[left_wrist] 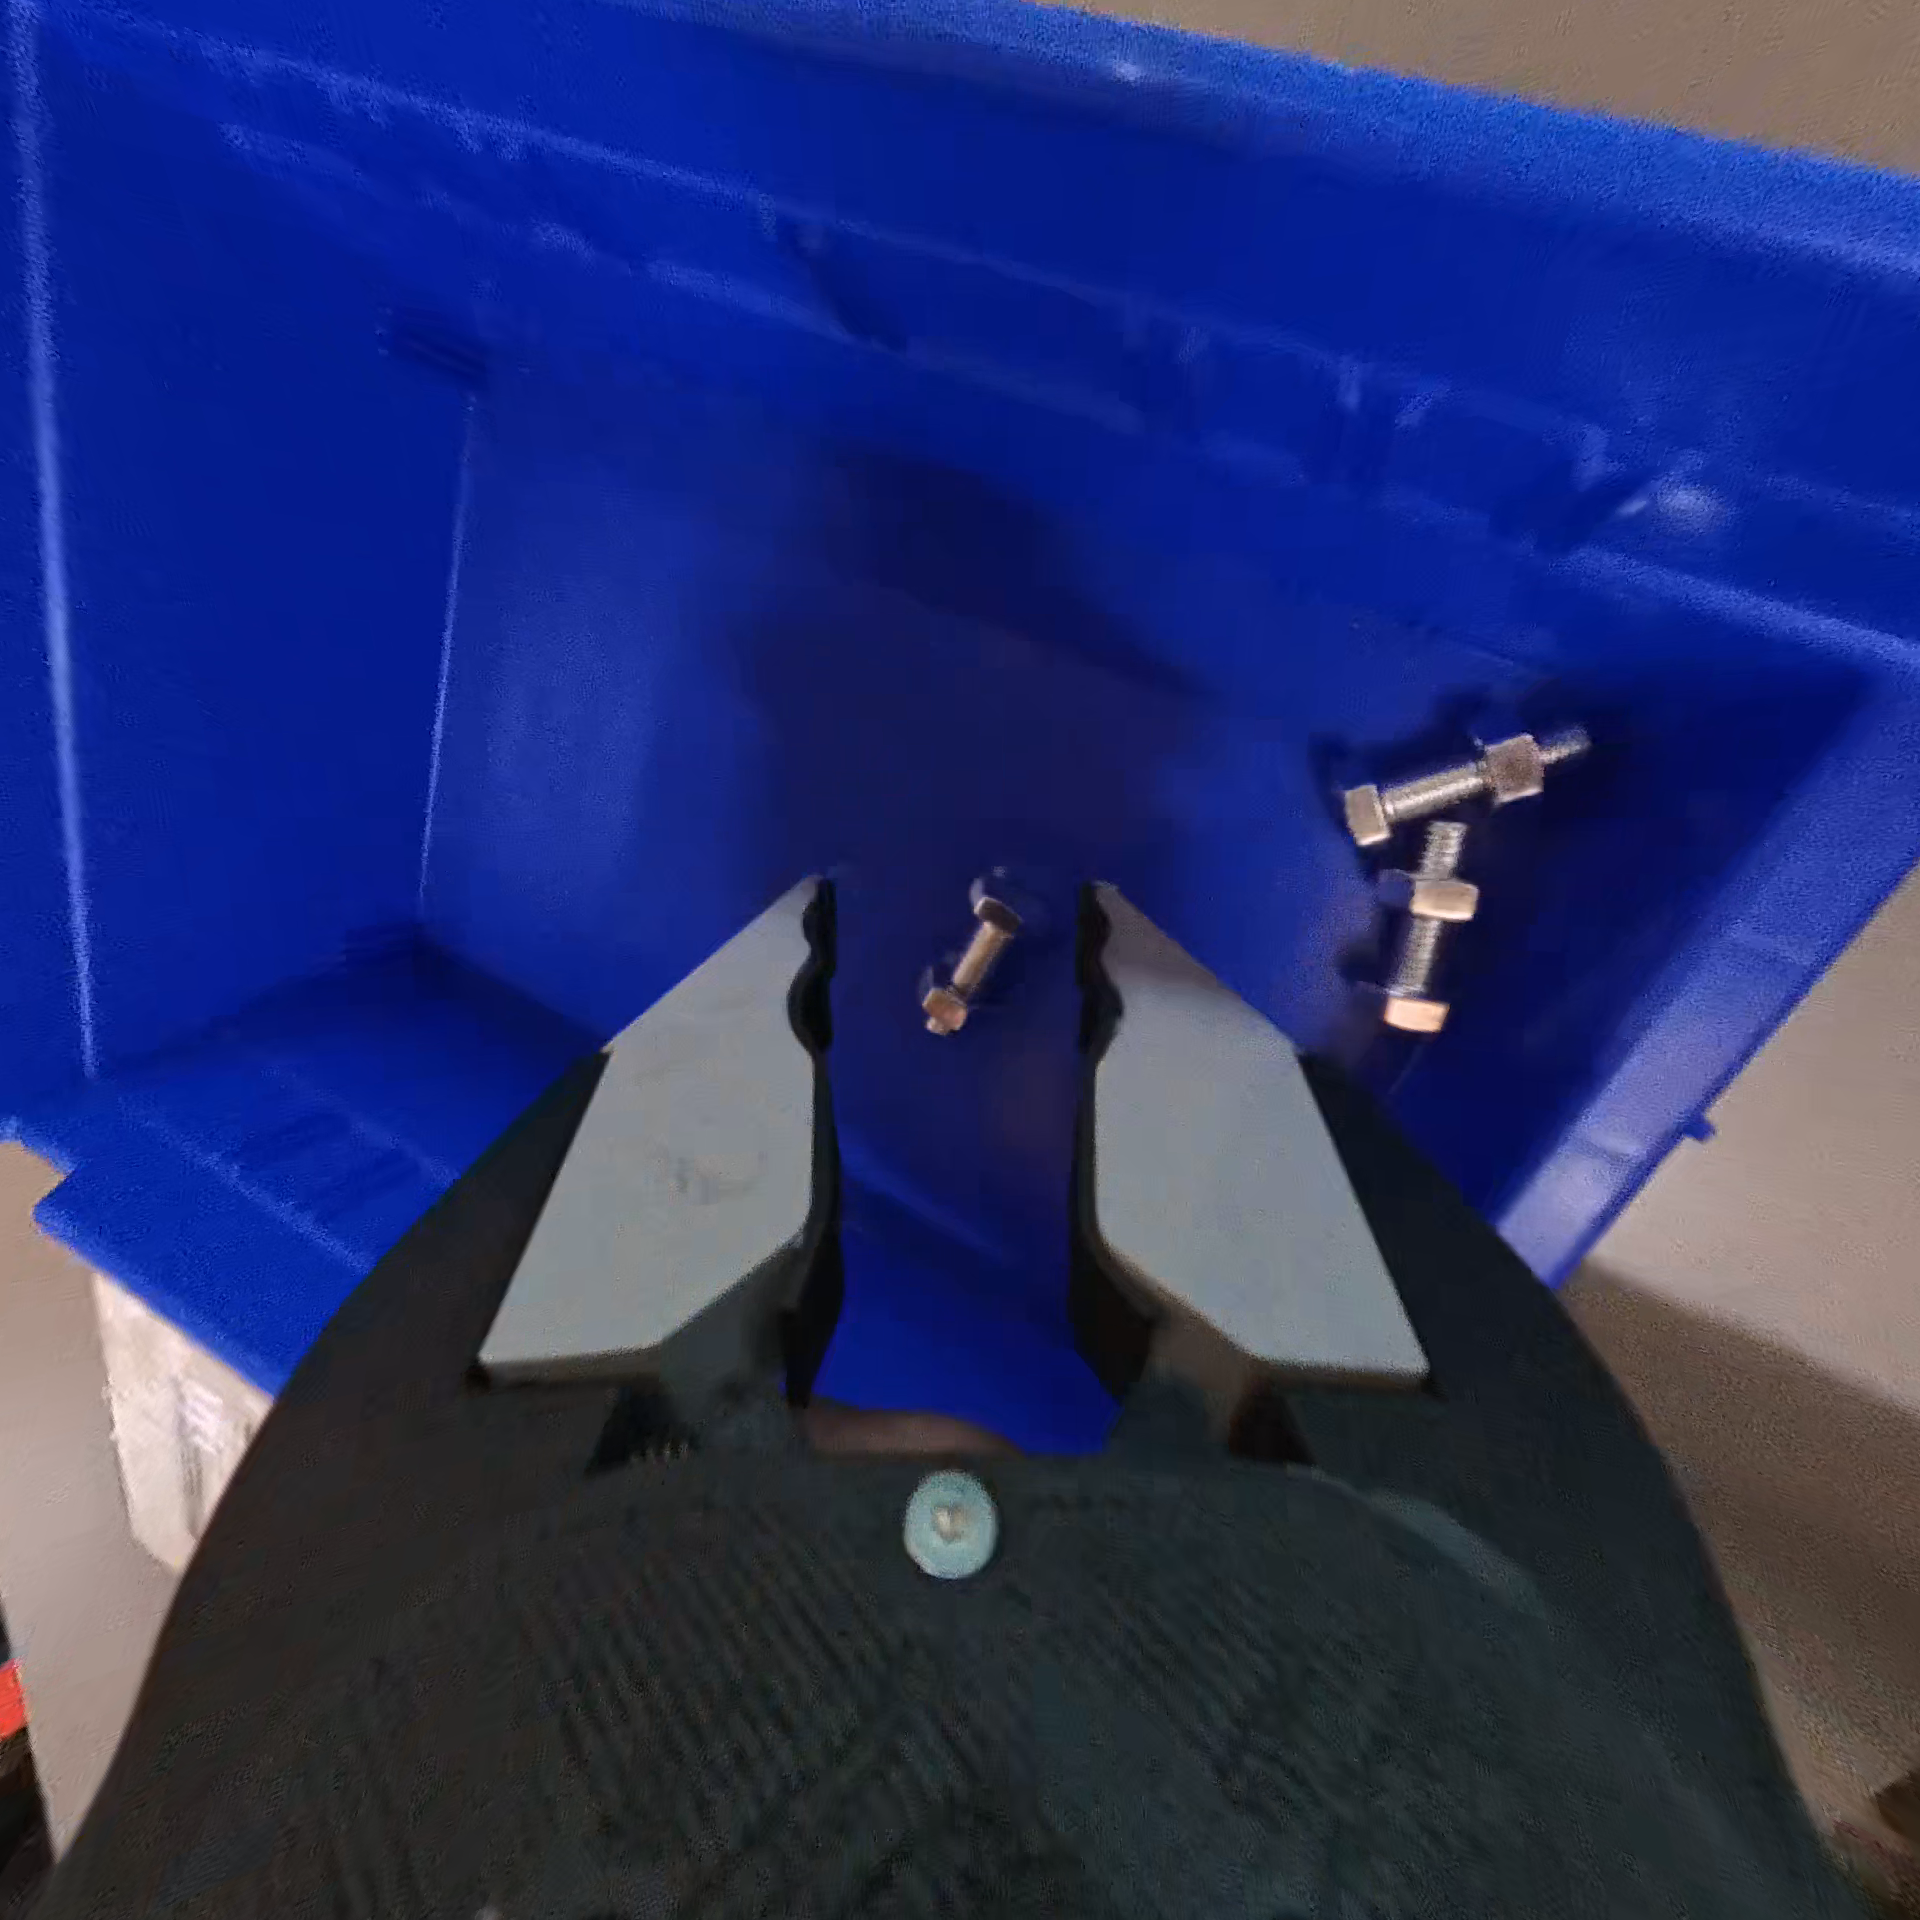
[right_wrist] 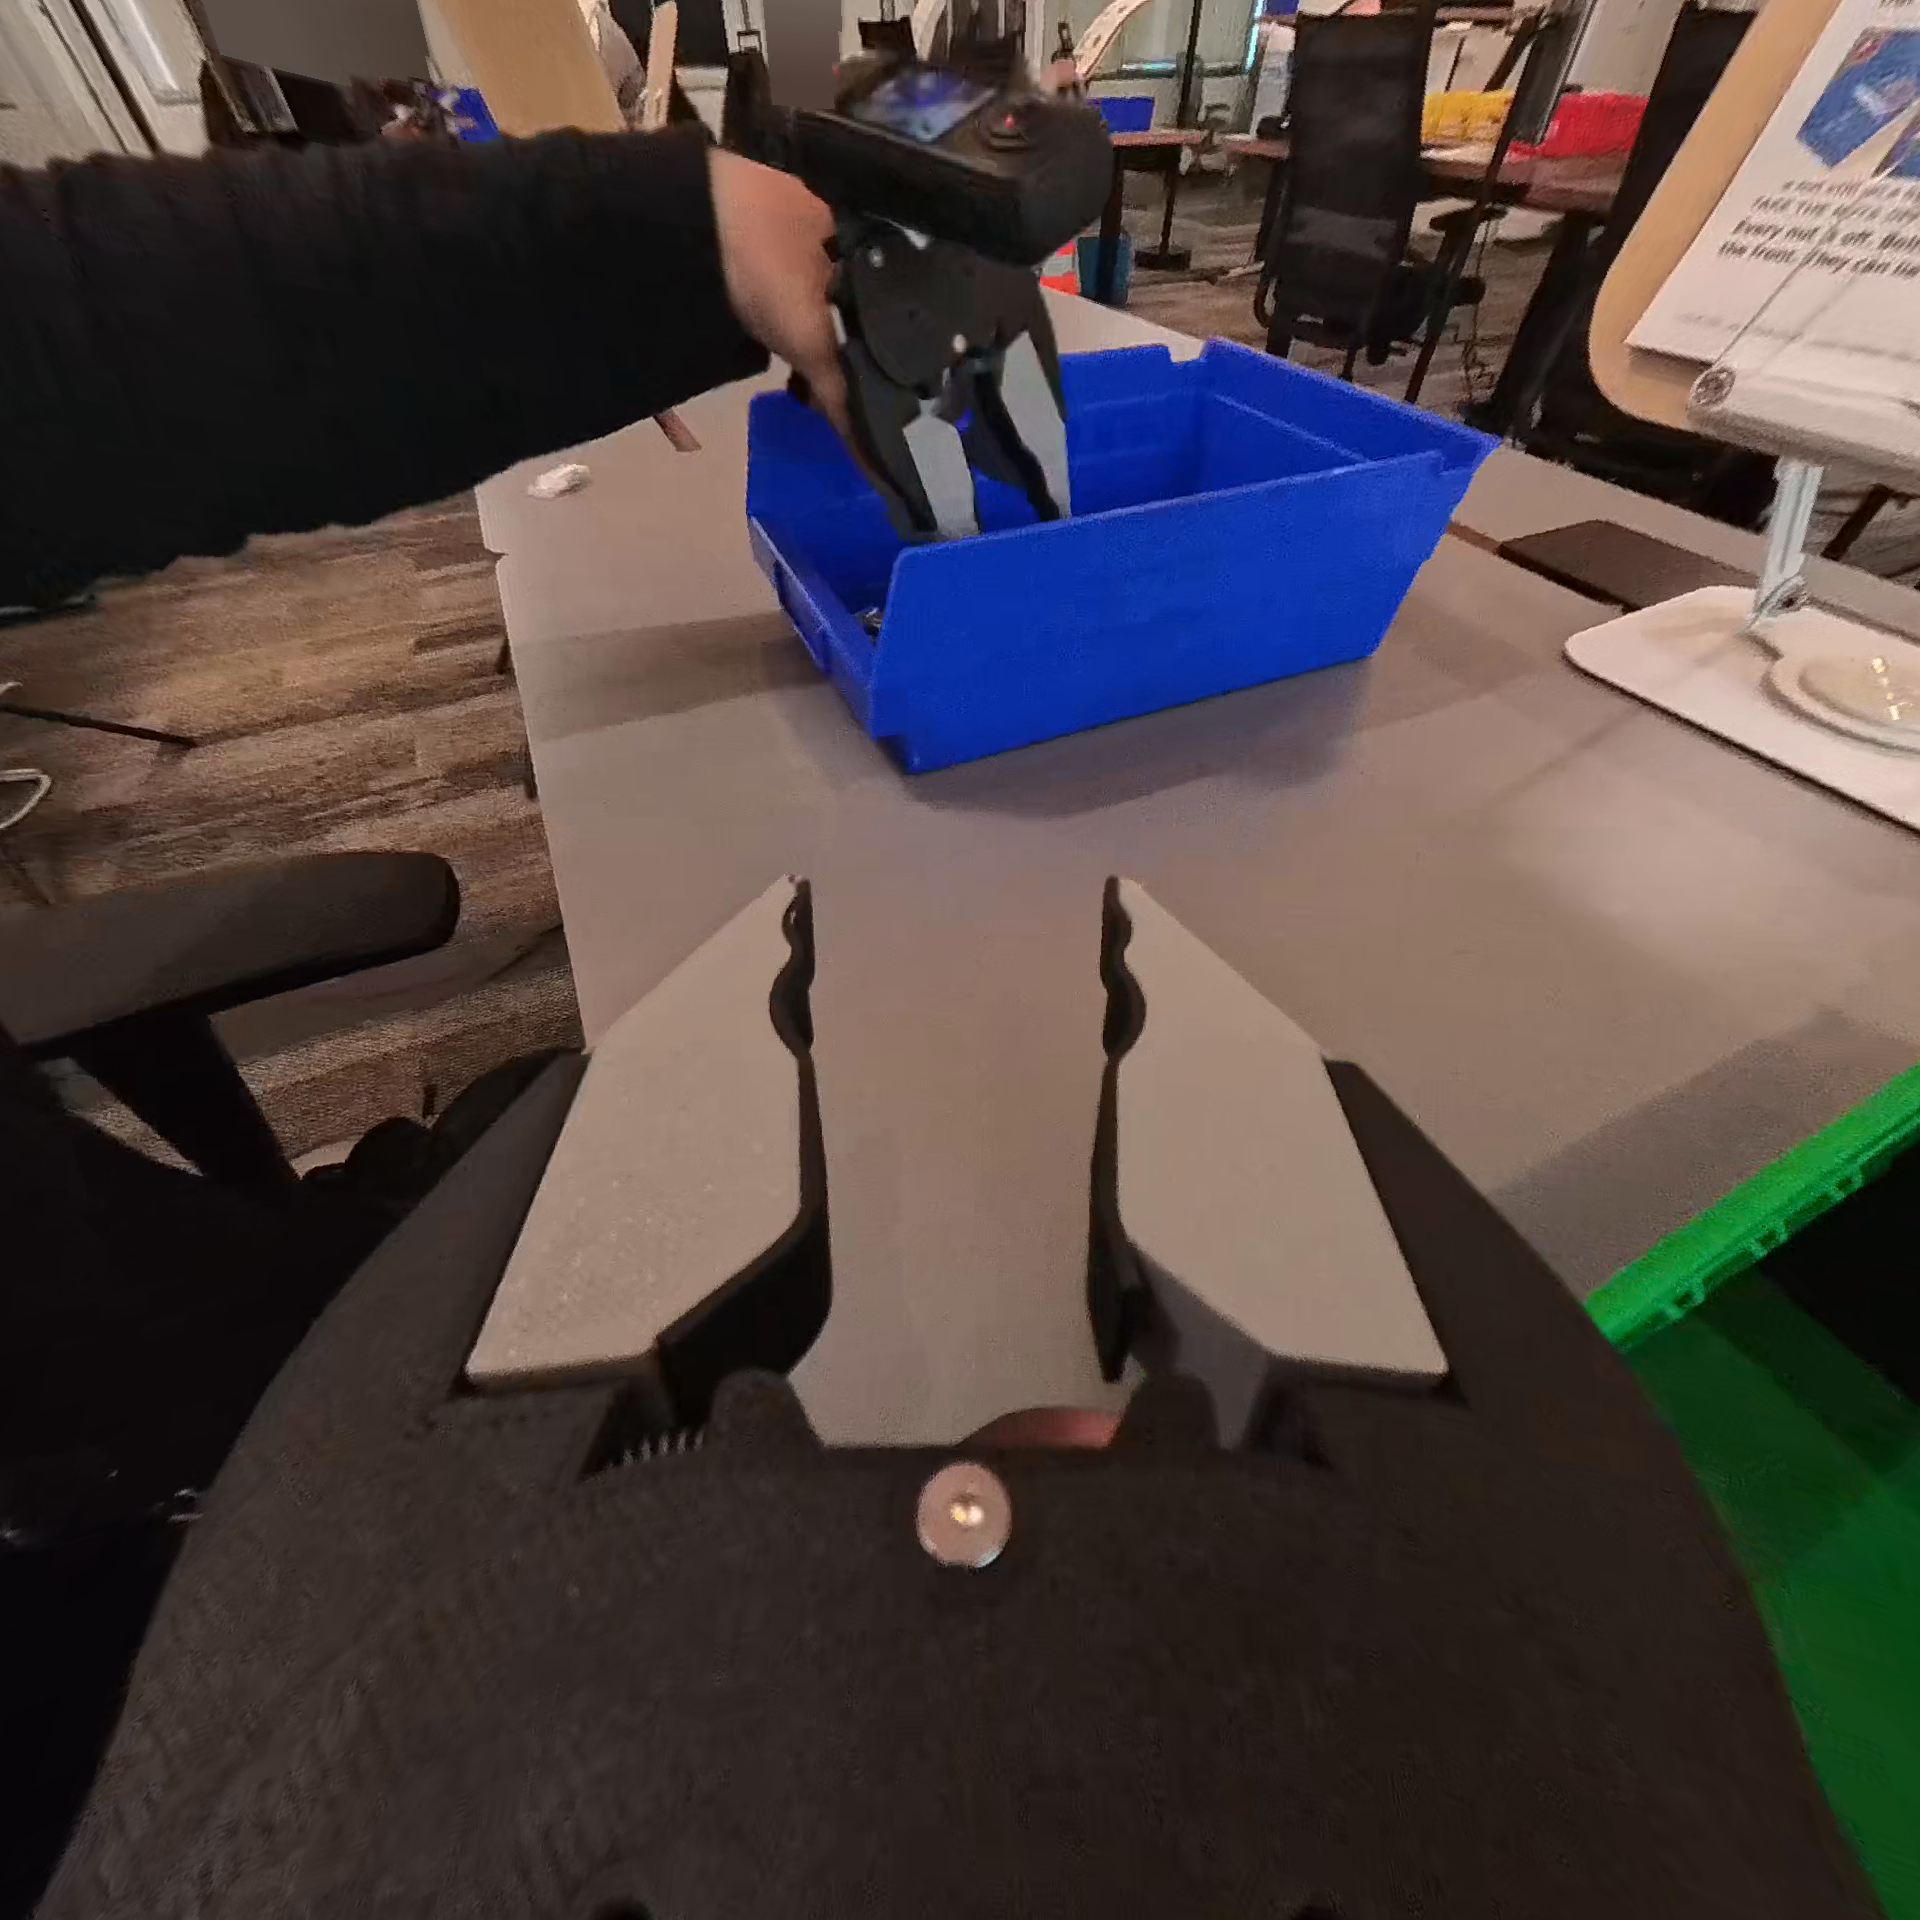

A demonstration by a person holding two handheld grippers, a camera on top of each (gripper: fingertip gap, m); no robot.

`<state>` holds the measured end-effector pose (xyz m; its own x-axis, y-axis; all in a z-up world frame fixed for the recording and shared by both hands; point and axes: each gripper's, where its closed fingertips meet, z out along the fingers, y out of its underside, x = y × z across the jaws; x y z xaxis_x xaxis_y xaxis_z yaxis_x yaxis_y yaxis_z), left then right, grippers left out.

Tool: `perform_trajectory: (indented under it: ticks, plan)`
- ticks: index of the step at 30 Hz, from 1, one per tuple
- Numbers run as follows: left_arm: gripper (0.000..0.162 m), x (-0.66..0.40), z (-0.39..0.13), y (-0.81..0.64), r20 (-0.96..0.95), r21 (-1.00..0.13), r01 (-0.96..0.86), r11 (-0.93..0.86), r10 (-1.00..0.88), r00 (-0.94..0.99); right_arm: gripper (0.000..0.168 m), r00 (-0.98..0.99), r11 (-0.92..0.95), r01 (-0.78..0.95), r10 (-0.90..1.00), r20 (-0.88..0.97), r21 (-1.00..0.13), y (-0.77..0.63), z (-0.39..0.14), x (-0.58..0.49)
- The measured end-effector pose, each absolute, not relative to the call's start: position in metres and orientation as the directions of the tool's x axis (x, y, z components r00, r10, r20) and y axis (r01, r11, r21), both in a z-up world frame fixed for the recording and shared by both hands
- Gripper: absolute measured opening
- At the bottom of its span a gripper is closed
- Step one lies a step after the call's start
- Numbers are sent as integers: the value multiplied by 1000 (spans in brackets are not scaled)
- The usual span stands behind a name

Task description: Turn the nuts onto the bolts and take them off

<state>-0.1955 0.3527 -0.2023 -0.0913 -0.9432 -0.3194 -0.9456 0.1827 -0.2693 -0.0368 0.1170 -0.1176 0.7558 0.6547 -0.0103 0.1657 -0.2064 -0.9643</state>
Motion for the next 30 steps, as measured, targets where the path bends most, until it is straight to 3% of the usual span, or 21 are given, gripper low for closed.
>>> perform_trajectory:
  ticks: [3,4,5,7,9,11,15,21,26,30]
  plan:
    - [46,-204,-226,355,-263,-137,-967,214,-949,-173,52,747,-225,173,665,-21,-959,115,-123,-36]
    - [35,-202,-228,350,-218,-142,-965,218,-958,-185,52,743,-225,169,669,-26,-960,114,-125,-36]
    - [35,-201,-229,348,-190,-143,-967,212,-965,-183,52,741,-227,168,671,-29,-959,114,-124,-36]
    - [11,-205,-232,346,-158,-117,-967,228,-965,-209,51,731,-232,154,681,-47,-960,114,-124,-37]
    - [7,-204,-231,350,-184,-114,-963,242,-958,-219,50,715,-245,135,695,-77,-960,114,-124,-42]
    - [5,-196,-225,358,-256,-157,-958,241,-947,-197,50,697,-255,127,710,-97,-959,114,-126,-49]
    - [4,-173,-191,346,-294,-354,-906,232,-947,-128,50,689,-270,160,719,-88,-950,114,-138,-60]
    - [4,-140,-111,293,-503,-575,-683,451,-853,-140,51,682,-332,75,705,-194,-940,134,-132,-71]
    - [4,-127,-72,225,-720,-522,-477,707,-665,-197,53,557,-423,-129,717,-419,-897,171,-99,-83]
    - [4,-125,-67,181,-778,-466,-377,800,-574,-255,53,349,-470,-223,780,-520,-854,188,-69,-103]
